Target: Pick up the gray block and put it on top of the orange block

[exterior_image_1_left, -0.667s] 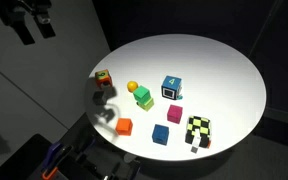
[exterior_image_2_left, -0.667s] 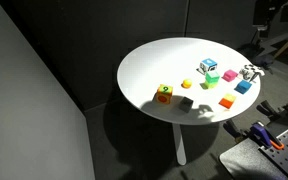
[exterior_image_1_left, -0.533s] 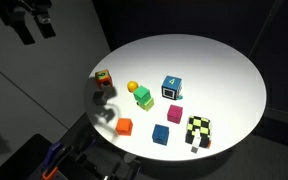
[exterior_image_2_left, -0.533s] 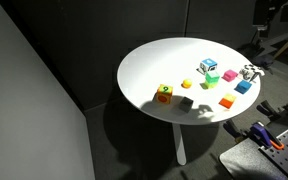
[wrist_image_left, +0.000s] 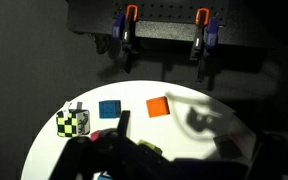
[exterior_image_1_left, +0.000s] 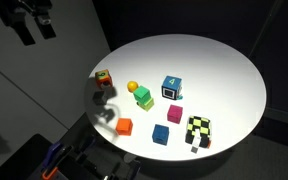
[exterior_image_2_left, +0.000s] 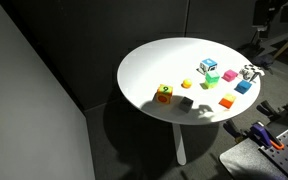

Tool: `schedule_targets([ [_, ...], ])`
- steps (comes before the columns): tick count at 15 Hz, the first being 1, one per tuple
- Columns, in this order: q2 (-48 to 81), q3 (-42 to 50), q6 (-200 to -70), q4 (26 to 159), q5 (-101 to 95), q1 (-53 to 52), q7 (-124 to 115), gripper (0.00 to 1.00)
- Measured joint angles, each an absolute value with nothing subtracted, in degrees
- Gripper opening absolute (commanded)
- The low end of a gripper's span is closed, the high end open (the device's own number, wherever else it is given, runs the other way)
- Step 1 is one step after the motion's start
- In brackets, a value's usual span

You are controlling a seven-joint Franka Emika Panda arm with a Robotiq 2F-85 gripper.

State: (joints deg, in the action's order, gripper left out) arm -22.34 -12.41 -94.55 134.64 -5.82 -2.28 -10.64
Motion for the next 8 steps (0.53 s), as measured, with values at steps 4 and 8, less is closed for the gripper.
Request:
schedule_targets([
  [4,-19.7,-12.1,-100.8,136.1,-5.8,-2.3,-12.7,1.00],
  [8,-15.8,-11.1,-111.5,137.7,-5.8,-2.3,-16.3,1.00],
])
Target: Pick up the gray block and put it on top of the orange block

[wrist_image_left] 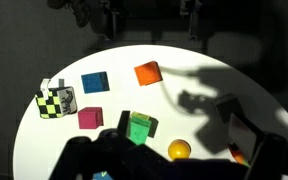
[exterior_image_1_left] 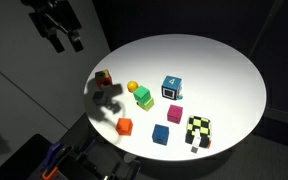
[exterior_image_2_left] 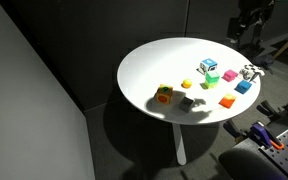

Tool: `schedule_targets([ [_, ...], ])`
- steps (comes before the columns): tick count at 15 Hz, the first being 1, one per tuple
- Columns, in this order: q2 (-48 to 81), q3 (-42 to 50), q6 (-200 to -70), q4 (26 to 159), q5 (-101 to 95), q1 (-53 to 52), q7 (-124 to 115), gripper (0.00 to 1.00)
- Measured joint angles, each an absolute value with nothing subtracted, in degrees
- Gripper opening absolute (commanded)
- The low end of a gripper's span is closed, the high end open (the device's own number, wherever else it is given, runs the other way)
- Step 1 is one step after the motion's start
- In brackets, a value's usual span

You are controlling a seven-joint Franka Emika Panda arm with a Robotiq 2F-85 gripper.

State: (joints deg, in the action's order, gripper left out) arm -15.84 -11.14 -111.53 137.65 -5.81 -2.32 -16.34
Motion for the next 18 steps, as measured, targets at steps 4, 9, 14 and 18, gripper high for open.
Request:
schedule_targets([
  [4,-12.6,-9.3,-122.2,138.2,-4.2,-2.3,-17.9,1.00],
  [9,-9.3,-7.8,-131.8,138.4,3.0,-2.6,-16.3,1.00],
  [14,-6.8,-7.2,-136.4,138.8,6.3,-4.0,-8.1,1.00],
  [18,-5.5,-7.1,-138.0,139.0,6.3,-4.7,-1.9,1.00],
])
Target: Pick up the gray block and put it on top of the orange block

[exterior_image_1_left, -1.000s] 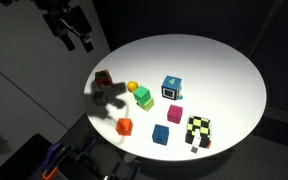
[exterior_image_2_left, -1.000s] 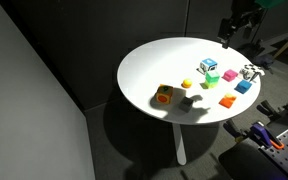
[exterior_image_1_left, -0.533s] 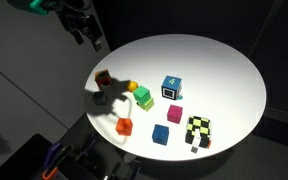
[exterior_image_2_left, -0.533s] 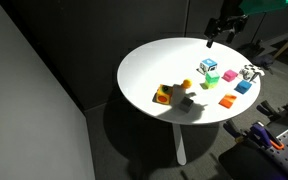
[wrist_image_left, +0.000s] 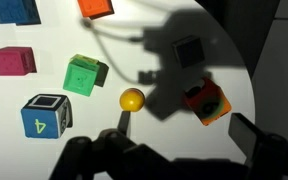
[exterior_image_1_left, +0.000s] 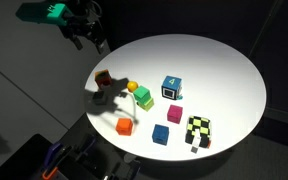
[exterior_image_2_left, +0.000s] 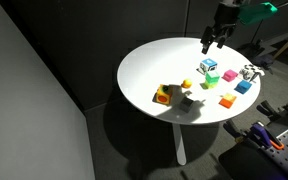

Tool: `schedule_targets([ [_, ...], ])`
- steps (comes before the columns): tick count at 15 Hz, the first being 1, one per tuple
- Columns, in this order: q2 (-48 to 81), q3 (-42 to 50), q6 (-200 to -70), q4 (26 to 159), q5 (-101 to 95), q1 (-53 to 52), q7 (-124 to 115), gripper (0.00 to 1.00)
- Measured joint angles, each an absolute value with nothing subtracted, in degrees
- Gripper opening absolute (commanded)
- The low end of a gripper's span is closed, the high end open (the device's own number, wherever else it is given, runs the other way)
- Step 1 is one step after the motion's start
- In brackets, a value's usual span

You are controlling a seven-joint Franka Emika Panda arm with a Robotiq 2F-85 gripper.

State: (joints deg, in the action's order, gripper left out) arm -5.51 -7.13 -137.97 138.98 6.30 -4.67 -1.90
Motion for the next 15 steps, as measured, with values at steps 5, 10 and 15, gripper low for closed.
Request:
schedule_targets([
  [5,-4.6,-7.1,-139.0,139.0,6.2,-4.8,0.7,1.00],
  [10,-4.6,-7.1,-139.0,139.0,6.2,-4.8,0.8,1.00],
  [15,-2.5,-7.1,-143.4,139.8,6.3,-5.3,1.5,1.00],
])
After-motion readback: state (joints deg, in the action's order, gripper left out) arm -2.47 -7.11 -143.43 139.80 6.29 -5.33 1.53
